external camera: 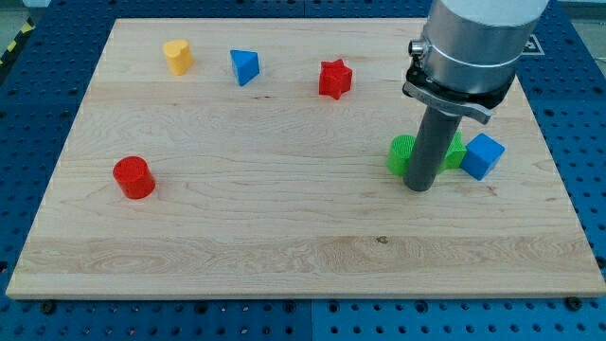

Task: Move your arm to the top left

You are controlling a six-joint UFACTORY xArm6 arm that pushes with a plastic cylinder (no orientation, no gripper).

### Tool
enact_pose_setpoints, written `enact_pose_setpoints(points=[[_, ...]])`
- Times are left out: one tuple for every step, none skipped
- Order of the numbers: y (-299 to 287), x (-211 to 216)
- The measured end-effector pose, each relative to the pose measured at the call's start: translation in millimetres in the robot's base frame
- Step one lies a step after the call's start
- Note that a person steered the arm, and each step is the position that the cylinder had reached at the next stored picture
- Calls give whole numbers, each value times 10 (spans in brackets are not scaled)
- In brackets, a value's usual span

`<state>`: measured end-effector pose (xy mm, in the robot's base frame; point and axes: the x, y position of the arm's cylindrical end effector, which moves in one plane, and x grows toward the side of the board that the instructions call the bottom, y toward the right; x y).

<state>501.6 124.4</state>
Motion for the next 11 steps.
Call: enact_pose_setpoints(points=[[-61,-83],[-61,-211],[-183,-106],[-806,9],[-1211,17],[-1211,17],[-1617,-26],[-2311,-247],[-3130,-589],[-3805,-1178],[-4293,-1664]])
